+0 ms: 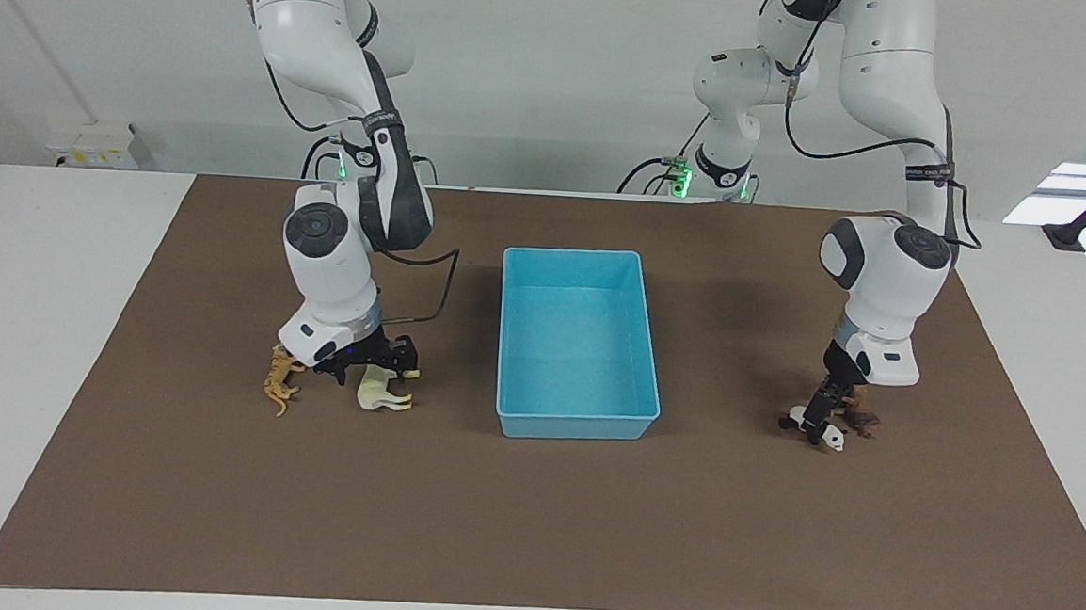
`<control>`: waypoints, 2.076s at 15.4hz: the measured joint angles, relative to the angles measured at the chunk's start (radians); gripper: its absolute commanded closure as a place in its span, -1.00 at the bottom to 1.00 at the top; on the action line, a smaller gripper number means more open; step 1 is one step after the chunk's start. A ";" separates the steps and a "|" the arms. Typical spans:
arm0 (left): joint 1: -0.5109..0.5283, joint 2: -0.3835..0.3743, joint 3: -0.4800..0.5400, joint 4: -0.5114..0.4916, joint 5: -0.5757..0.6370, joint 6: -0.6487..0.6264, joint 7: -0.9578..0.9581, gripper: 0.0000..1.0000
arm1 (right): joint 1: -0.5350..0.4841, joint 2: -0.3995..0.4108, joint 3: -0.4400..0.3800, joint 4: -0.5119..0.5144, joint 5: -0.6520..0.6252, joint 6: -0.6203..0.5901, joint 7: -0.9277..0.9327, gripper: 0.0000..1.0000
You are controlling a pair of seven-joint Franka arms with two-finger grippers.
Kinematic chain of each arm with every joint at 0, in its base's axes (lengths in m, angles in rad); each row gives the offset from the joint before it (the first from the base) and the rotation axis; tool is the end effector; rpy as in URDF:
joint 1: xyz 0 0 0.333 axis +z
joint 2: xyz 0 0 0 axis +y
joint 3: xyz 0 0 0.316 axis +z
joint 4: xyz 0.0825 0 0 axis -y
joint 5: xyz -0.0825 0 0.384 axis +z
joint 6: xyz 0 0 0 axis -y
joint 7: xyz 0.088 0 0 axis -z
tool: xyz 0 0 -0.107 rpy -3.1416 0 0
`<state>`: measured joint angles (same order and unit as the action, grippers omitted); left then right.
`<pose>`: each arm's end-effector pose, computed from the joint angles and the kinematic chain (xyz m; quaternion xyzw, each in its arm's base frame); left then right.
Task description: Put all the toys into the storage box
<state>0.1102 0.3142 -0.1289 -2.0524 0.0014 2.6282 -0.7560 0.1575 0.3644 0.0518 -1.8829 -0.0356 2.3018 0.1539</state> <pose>0.6164 -0.0085 0.3123 0.9227 0.3620 0.1148 0.0672 0.6212 0.1292 0.3210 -0.9989 -0.0372 -0.0279 0.0006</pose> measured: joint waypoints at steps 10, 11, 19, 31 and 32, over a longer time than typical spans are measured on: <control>-0.015 0.011 -0.016 0.160 -0.001 -0.202 -0.043 1.00 | -0.004 0.027 -0.009 -0.048 -0.003 0.119 -0.051 -1.00; -0.023 0.003 -0.029 0.228 -0.007 -0.306 -0.053 1.00 | -0.004 0.027 -0.009 -0.052 -0.003 0.122 -0.051 -1.00; -0.348 -0.100 -0.120 0.360 -0.025 -0.594 -0.429 1.00 | -0.004 0.027 -0.009 -0.082 -0.003 0.188 -0.046 1.00; -0.388 -0.239 -0.088 0.119 0.022 -0.511 -0.333 -1.00 | 0.008 -0.031 -0.006 0.229 -0.002 -0.249 0.003 1.00; -0.319 -0.251 -0.084 0.119 0.028 -0.526 -0.226 -1.00 | 0.029 -0.037 -0.003 0.309 -0.001 -0.349 0.047 1.00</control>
<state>-0.2090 0.0635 -0.2132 -1.9331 0.0290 2.1021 -0.9824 0.1861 0.3269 0.0492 -1.5741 -0.0369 1.9526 0.2008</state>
